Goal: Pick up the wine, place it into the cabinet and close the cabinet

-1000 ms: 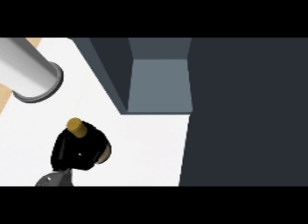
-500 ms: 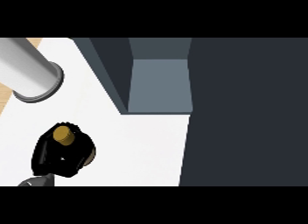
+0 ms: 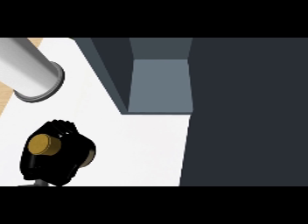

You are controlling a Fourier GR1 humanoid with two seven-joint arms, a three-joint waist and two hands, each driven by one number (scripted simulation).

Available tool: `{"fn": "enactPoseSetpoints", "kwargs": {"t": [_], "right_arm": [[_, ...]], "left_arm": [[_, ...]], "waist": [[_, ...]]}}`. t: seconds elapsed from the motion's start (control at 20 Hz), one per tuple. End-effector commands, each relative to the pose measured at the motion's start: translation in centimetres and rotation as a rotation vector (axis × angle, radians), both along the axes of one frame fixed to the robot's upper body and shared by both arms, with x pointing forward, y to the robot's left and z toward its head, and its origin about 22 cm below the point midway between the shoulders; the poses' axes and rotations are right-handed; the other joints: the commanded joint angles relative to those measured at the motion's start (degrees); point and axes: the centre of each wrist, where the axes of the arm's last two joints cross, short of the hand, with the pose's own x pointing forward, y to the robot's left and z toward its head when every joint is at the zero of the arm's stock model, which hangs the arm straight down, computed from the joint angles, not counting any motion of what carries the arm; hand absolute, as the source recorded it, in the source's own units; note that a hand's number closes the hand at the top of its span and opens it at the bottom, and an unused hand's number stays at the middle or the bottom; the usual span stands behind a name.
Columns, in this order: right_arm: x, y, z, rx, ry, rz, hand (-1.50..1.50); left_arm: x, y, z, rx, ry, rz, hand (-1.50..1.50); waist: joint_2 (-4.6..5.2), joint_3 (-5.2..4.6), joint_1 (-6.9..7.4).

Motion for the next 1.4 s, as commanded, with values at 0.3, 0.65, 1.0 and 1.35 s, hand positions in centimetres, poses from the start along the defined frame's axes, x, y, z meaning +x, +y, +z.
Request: {"fn": "enactPoseSetpoints", "kwargs": {"t": [0.3, 0.65, 1.0, 1.35], "right_arm": [[-0.9, -1.0, 0.3, 0.04, -0.043, 0.02, -1.5], [-2.3, -1.8, 0.3, 0.029, -0.047, 0.02, -1.5], [-1.4, -2.1, 0.4, 0.033, -0.04, 0.03, -1.5], [-2.1, -1.5, 0.6, 0.045, -0.048, 0.021, -1.5]], "left_arm": [[-0.9, -4.1, 7.6, -0.006, -0.008, -0.093, 1.5], [0.2, -10.5, 11.0, -0.016, 0.009, -0.165, 1.5], [1.7, -15.5, 14.1, -0.053, 0.005, -0.199, 1.5], [2.3, -19.9, 16.9, -0.062, 0.018, -0.19, 1.5]], "waist": [[0.11, 0.01, -0.07], [0.08, 0.02, -0.52], [0.17, 0.01, -0.66], [0.13, 0.0, -0.83]]}}
